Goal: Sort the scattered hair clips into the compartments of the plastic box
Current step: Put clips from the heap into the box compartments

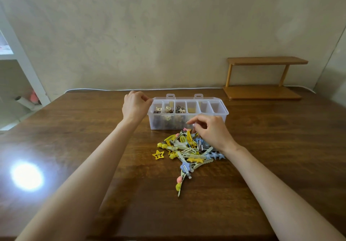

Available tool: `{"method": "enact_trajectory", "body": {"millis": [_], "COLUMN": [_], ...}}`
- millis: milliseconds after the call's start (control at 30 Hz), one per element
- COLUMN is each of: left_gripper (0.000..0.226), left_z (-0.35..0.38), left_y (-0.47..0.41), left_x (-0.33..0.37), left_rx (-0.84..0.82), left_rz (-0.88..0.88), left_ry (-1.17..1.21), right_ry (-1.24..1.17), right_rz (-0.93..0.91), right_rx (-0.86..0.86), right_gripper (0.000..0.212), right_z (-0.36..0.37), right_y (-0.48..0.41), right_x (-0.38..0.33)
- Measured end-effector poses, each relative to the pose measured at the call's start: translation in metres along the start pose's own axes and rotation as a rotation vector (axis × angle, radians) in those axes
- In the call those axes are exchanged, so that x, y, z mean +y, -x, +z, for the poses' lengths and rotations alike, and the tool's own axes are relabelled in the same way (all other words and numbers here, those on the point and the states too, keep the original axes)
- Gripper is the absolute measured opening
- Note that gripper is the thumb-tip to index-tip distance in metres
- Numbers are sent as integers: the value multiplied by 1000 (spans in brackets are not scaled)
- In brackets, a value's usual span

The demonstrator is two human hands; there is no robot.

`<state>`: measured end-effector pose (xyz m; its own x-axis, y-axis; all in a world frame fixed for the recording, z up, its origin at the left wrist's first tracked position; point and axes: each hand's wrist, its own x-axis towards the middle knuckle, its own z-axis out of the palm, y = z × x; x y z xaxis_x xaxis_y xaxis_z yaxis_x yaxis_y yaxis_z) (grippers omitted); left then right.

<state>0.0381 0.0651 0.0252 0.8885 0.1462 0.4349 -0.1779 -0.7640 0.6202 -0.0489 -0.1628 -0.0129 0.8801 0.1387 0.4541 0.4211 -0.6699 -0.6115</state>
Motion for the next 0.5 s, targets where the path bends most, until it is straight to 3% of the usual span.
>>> {"method": "enact_trajectory", "body": {"millis": [133, 267, 433, 500], "left_gripper": [9, 3, 5, 5], "left_z": [-10, -9, 8, 9], "left_y": [27, 58, 77, 79], "left_x": [14, 29, 17, 14], "left_rx": [-11, -146, -239, -278], "left_rz": [120, 253, 230, 223], "left_ry": [83, 211, 134, 107], "right_ry": [4, 29, 98, 145], "right_rz": [6, 13, -73, -85], "right_rx": [-3, -25, -229, -289], "right_gripper": [21, 20, 51, 54], "right_z": [-1, -5, -7, -5], "right_y": [0, -2, -1, 0], "right_x": [1, 2, -1, -1]}}
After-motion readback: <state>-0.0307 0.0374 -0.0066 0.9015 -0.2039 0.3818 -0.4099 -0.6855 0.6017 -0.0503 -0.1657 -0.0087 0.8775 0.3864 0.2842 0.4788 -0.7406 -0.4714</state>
